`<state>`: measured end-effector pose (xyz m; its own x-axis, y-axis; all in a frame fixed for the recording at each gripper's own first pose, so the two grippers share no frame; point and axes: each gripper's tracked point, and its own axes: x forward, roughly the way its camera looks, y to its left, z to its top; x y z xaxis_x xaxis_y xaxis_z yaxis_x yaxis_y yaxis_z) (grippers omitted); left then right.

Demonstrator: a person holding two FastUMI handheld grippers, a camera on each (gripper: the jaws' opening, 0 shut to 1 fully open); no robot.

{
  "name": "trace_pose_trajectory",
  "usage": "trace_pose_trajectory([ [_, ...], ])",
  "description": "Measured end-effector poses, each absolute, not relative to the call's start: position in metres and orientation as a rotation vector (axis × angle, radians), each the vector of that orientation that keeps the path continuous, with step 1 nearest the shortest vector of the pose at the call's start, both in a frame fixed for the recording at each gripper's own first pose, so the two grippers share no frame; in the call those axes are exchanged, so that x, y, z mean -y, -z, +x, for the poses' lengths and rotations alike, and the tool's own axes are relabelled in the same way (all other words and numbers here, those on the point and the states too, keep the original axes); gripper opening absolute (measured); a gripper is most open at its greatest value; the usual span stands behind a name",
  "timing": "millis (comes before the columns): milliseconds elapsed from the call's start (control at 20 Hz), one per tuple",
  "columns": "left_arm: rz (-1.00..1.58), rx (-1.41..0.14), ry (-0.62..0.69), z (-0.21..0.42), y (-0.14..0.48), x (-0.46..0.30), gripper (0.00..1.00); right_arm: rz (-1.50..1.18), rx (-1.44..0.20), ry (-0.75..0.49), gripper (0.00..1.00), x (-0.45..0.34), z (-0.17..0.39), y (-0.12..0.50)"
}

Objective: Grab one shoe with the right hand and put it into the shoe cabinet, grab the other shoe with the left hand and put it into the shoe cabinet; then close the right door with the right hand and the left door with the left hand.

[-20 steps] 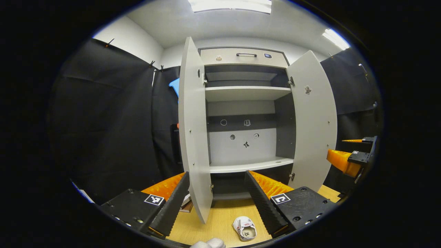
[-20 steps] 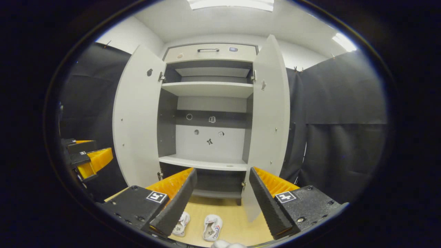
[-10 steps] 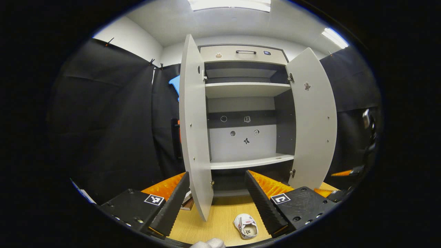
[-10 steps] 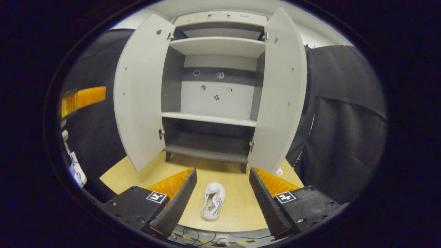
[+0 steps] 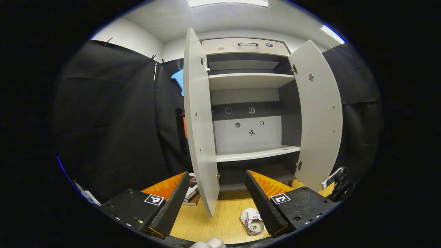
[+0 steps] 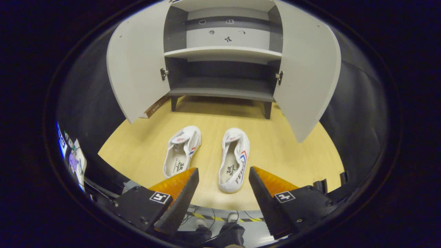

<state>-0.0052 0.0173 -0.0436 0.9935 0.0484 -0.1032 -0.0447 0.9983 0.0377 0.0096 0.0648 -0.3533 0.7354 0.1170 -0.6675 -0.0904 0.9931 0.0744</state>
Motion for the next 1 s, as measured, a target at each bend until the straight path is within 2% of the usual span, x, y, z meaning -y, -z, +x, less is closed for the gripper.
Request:
trace_pose_trajectory([
  [50,0.031,-0.101,-0.053,-0.004,0.043,-0.018,0.96,0.055,-0.743,-0.118,0.95,-0.071,0.021,0.364],
  [150,0.031,-0.095,-0.063,-0.006,0.039,-0.019,0.96,0.068,-0.766,-0.111,0.9,-0.078,0.044,0.387],
  [250,0.038,-0.093,-0.076,-0.005,0.037,-0.019,0.96,0.07,-0.785,-0.089,0.8,-0.08,0.067,0.41],
  [300,0.043,-0.097,-0.083,-0.005,0.037,-0.02,0.97,0.069,-0.804,-0.074,0.87,-0.077,0.076,0.419],
  [450,0.061,-0.104,-0.109,-0.002,0.038,-0.024,0.97,0.089,-0.814,-0.064,0.84,-0.08,0.104,0.44],
  [550,0.06,-0.115,-0.123,0.0,0.041,-0.026,1.0,0.099,-0.788,-0.082,0.76,-0.087,0.119,0.442],
  [600,0.055,-0.12,-0.128,0.0,0.043,-0.026,0.96,0.094,-0.774,-0.081,0.73,-0.088,0.126,0.445],
  [700,0.05,-0.132,-0.136,0.001,0.043,-0.027,0.96,0.107,-0.789,-0.088,0.56,-0.089,0.134,0.452],
  [750,0.048,-0.135,-0.137,0.002,0.043,-0.028,0.96,0.138,-0.797,-0.088,0.58,-0.089,0.138,0.454],
  [800,0.048,-0.135,-0.138,0.002,0.042,-0.028,0.96,0.157,-0.794,-0.068,0.46,-0.081,0.141,0.455],
  [850,0.048,-0.136,-0.138,0.002,0.04,-0.028,0.96,0.178,-0.784,-0.056,0.39,-0.074,0.144,0.453],
  [900,0.049,-0.135,-0.138,0.001,0.038,-0.027,0.96,0.199,-0.805,-0.079,0.12,-0.078,0.141,0.453],
  [950,0.049,-0.133,-0.137,0.002,0.038,-0.027,0.96,0.203,-0.812,-0.09,0.03,-0.076,0.144,0.454],
  [1000,0.047,-0.13,-0.132,0.002,0.039,-0.027,0.96,0.202,-0.819,-0.1,0.06,-0.075,0.141,0.451],
])
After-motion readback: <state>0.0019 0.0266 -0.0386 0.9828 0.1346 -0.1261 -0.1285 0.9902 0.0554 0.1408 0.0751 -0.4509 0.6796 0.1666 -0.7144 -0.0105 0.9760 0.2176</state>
